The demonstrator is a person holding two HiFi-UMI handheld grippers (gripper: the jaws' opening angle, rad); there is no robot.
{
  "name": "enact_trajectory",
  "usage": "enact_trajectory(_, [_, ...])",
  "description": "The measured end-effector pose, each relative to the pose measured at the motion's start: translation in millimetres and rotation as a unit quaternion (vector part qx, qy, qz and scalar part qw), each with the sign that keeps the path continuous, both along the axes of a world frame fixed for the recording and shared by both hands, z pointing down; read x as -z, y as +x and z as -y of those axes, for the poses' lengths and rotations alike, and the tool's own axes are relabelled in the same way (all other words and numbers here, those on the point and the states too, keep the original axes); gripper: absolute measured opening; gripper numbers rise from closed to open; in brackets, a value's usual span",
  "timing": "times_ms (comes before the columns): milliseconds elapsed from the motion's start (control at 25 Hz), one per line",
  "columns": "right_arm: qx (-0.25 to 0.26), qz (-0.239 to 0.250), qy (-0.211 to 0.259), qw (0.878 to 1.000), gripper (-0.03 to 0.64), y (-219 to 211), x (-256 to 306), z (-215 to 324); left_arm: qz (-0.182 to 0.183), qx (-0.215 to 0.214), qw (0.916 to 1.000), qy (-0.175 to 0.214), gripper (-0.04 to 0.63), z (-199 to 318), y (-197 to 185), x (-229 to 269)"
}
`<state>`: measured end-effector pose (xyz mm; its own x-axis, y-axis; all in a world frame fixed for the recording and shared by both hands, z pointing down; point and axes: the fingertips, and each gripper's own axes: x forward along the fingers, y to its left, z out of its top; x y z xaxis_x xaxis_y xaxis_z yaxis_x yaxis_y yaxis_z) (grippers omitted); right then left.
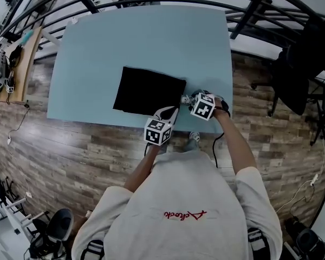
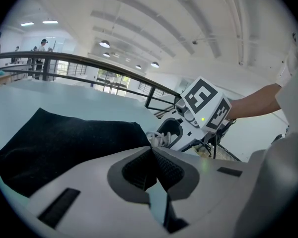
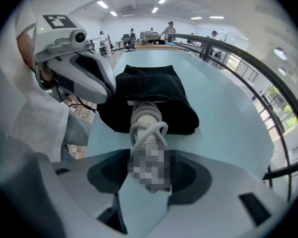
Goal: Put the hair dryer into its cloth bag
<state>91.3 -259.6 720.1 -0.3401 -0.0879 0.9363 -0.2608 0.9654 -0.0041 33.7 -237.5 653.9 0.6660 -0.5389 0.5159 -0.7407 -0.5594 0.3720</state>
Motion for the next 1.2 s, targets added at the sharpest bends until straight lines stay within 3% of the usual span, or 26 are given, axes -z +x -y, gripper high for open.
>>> enact_trajectory(1200, [0.067, 0.057, 0.007, 0.996, 0.227, -111, -7, 17, -0.023, 0.023, 0.9994, 0.012, 0.014, 7, -26, 17])
